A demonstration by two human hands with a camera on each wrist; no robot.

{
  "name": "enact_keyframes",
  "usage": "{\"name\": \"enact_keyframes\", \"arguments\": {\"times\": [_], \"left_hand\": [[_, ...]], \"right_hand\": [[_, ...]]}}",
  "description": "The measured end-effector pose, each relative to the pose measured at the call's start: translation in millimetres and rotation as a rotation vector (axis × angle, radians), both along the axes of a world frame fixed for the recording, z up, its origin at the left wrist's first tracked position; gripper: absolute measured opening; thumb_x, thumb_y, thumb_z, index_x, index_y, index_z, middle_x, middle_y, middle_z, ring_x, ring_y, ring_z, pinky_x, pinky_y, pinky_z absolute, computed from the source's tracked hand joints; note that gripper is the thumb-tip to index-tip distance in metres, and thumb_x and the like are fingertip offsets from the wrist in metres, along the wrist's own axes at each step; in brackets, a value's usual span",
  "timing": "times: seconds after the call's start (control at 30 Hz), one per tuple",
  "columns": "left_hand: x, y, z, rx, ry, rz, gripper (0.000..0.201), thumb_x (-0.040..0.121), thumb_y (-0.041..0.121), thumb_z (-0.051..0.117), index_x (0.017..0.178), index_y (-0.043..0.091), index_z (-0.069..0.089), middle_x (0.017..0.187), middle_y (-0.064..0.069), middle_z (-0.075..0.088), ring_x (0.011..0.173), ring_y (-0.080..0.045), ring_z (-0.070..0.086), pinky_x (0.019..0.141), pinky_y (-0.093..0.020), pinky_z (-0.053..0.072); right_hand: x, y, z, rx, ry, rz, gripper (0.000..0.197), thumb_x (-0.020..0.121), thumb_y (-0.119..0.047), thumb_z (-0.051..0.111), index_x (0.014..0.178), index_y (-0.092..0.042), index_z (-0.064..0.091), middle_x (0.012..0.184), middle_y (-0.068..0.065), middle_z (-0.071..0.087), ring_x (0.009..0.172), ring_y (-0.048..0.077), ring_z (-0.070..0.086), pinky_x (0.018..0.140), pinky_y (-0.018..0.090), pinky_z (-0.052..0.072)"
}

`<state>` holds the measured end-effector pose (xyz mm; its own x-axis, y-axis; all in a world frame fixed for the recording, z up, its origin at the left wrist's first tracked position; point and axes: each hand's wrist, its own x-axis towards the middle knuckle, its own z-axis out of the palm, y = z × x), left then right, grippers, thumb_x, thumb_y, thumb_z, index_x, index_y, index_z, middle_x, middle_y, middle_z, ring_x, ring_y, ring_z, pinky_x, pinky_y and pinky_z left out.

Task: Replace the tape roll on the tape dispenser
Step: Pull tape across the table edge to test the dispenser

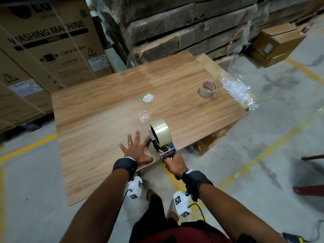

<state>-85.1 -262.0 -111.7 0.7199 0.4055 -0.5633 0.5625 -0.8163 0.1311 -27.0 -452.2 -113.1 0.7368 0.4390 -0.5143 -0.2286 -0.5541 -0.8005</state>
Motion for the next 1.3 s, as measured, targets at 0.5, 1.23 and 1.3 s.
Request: {"name": "enact_keyframes", "arguments": {"times": [0.5,1.23,1.3], "left_hand": [[-2,0,8,-0.027,0.061,-0.033,0.130,0.050,0.082,0.074,0.147,0.063,-0.010,0.159,0.003,-0.040,0.147,-0.043,-0.029,0.106,-0.082,0.002],[-8,-13,23,0.007,0.104,-0.082,0.124,0.060,0.070,0.079,0.145,0.065,-0.012,0.160,-0.001,-0.038,0.147,-0.051,-0.020,0.107,-0.081,0.017],[-8,-13,24,0.003,0.112,-0.084,0.124,0.061,0.069,0.080,0.145,0.064,-0.011,0.160,-0.001,-0.038,0.148,-0.051,-0.020,0.107,-0.081,0.017]], "right_hand": [[-15,-30,8,-0.106,0.022,0.062,0.017,0.066,-0.031,0.058,0.066,-0.015,0.064,0.056,-0.001,0.059,0.054,0.025,0.051,0.055,0.036,0.044],[-53,-77,30,-0.144,0.127,-0.024,0.018,0.072,-0.031,0.060,0.069,-0.014,0.063,0.057,0.003,0.056,0.046,0.024,0.046,0.044,0.029,0.039],[-54,-74,26,-0.176,0.113,-0.023,0.020,0.070,-0.035,0.060,0.068,-0.016,0.062,0.060,0.005,0.059,0.049,0.026,0.049,0.045,0.029,0.041]]}}
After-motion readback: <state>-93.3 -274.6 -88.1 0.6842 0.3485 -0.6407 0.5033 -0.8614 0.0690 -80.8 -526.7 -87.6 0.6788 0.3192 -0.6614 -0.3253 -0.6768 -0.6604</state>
